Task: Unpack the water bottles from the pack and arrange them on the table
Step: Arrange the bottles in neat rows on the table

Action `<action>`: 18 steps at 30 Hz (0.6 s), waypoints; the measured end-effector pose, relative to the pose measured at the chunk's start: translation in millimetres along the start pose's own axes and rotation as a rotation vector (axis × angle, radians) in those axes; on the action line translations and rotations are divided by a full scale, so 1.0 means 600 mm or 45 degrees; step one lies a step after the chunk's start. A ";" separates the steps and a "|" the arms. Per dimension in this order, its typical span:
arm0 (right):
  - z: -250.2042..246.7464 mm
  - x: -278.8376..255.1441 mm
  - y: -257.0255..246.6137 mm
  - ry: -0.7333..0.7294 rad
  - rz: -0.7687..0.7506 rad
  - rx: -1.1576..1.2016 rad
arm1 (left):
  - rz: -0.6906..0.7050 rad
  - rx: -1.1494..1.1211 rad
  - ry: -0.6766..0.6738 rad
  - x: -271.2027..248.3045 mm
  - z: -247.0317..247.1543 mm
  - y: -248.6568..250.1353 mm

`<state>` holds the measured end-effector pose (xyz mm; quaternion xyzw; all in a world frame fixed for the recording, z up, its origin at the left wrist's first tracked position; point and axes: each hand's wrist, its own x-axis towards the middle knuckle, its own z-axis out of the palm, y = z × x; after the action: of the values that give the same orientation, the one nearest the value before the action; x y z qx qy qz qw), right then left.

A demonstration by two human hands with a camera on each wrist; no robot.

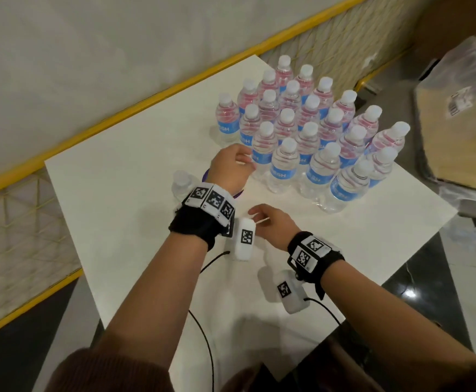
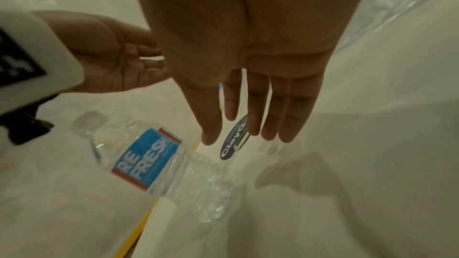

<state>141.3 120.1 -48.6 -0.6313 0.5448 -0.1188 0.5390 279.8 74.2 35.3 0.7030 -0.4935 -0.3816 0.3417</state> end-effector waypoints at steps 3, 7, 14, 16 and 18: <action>0.034 0.004 -0.034 -0.056 -0.107 -0.046 | 0.048 -0.055 0.157 -0.010 -0.055 0.012; 0.074 0.013 -0.078 -0.084 -0.260 -0.102 | 0.063 0.008 0.324 -0.014 -0.111 -0.009; 0.109 0.020 -0.119 -0.002 -0.330 -0.061 | -0.367 0.174 0.050 -0.016 -0.136 -0.080; 0.109 0.017 -0.117 0.014 -0.316 -0.030 | -0.402 0.144 -0.011 -0.017 -0.131 -0.099; 0.102 0.012 -0.110 0.037 -0.303 -0.006 | -0.327 0.227 -0.057 -0.013 -0.124 -0.113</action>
<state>226.2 136.5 -22.5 -0.6909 0.4740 -0.1900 0.5117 372.7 108.4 14.1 0.7792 -0.4390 -0.3924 0.2150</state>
